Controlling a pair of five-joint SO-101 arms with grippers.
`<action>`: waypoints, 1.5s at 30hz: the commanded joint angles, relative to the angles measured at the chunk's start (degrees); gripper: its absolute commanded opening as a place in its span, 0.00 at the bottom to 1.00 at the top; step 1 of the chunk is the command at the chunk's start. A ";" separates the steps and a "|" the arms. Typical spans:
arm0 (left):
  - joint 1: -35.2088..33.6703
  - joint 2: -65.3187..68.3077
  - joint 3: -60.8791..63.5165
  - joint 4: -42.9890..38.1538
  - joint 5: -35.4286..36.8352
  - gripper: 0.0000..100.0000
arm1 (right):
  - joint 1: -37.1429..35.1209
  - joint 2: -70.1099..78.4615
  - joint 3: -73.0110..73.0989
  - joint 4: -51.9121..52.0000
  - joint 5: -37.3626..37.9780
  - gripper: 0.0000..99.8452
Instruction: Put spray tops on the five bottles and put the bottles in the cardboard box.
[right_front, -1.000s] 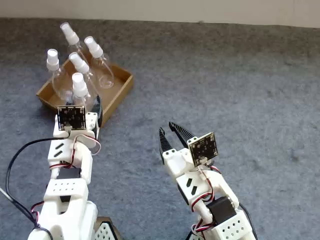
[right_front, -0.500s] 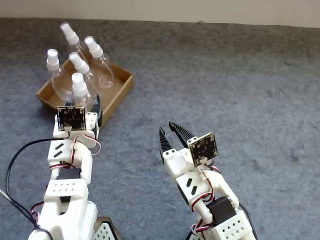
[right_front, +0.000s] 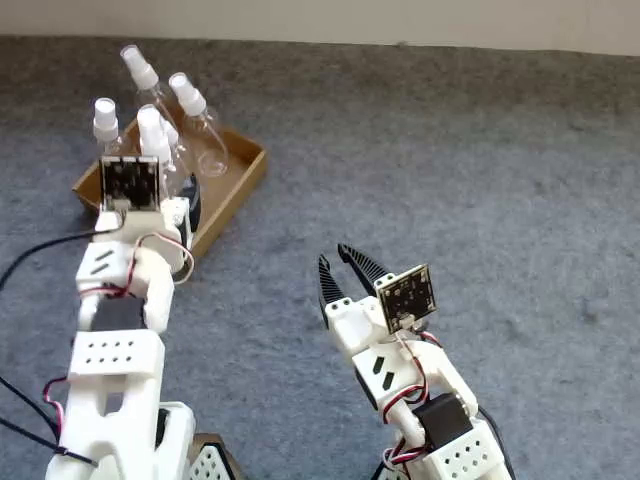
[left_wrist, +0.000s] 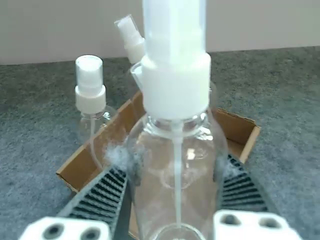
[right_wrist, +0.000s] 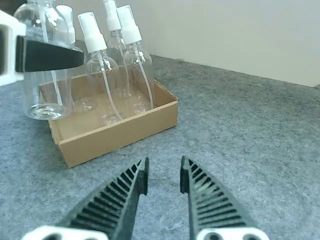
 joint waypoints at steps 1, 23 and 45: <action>2.24 -1.19 -6.29 5.36 0.09 0.03 | 0.57 -0.22 5.58 0.31 0.70 0.11; 19.12 -0.48 -10.33 -1.14 2.11 0.03 | 0.48 -0.48 5.58 0.31 0.62 0.11; 39.34 27.56 -30.11 -1.41 17.14 0.04 | 0.66 -0.66 5.58 0.31 0.62 0.11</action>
